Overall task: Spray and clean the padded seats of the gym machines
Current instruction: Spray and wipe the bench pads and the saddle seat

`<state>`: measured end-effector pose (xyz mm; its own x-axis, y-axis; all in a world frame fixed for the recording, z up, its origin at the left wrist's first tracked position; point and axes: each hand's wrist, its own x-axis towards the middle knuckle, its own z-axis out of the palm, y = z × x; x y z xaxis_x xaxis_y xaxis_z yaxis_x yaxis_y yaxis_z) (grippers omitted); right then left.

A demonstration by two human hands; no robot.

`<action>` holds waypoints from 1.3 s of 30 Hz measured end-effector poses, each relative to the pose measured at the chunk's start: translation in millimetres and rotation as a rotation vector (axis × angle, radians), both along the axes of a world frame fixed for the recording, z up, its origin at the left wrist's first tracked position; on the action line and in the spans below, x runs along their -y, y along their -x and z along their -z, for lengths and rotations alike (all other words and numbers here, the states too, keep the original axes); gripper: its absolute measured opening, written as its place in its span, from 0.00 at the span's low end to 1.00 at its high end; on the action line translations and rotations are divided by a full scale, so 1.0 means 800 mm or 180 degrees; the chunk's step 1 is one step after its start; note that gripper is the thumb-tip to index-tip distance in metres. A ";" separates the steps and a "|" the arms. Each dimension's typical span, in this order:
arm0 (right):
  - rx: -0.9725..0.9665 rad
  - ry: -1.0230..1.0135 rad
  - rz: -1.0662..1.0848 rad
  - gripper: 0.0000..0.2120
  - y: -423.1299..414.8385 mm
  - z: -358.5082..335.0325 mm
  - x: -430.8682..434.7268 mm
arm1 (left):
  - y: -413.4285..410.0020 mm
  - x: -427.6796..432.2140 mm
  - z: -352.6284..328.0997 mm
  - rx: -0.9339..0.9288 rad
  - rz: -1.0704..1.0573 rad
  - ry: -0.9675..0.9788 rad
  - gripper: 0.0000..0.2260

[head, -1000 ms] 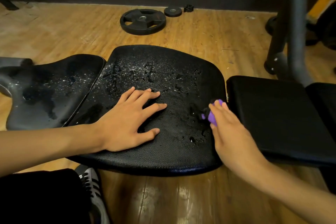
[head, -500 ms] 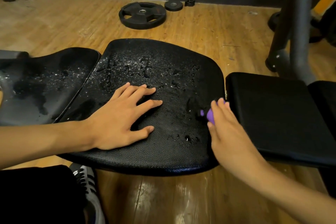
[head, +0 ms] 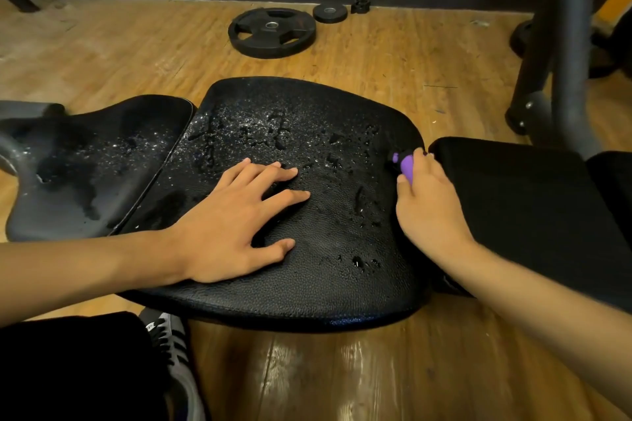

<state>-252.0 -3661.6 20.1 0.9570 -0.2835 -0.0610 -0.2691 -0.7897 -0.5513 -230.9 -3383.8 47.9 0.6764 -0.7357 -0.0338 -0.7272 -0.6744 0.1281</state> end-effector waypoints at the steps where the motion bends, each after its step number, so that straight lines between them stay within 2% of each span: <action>1: 0.0041 0.0029 -0.0094 0.28 0.019 0.000 -0.005 | 0.000 0.000 0.000 0.0002 0.0000 -0.0007 0.31; 6: 0.0205 0.0219 -0.0764 0.29 0.123 -0.002 -0.033 | 0.000 0.000 0.001 0.0076 -0.0011 -0.0058 0.31; 11: 0.0522 0.0915 -0.1436 0.27 0.159 -0.002 -0.059 | 0.001 -0.001 0.004 0.0070 -0.0024 -0.0096 0.32; 15: 0.0442 0.0908 -0.1681 0.26 0.099 -0.004 -0.048 | 0.001 -0.001 0.005 0.0084 -0.0044 -0.0086 0.32; 18: 0.0313 0.0792 -0.1454 0.25 0.025 -0.001 -0.033 | 0.002 -0.001 0.003 0.0031 -0.0046 -0.0017 0.32; 24: 0.0322 0.0971 -0.0999 0.23 -0.115 -0.003 -0.011 | 0.000 -0.001 0.003 -0.0010 -0.0048 -0.0013 0.32; 29: 0.0071 0.0850 -0.0737 0.22 -0.168 -0.022 -0.010 | -0.002 -0.003 0.003 -0.0021 -0.0035 0.0037 0.31; 35: 0.0180 0.0927 -0.0802 0.25 -0.078 -0.007 -0.030 | -0.001 -0.004 0.004 0.0022 -0.0027 -0.0034 0.32; 39: 0.0158 0.0607 -0.1406 0.25 0.052 -0.015 -0.054 | 0.001 -0.005 0.006 0.0040 -0.0046 -0.0016 0.32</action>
<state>-293.6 -3618.3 31.8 0.9888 0.1489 0.0014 0.1377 -0.9108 -0.3892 -232.1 -3380.0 43.2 0.6873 -0.7258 -0.0289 -0.7190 -0.6854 0.1157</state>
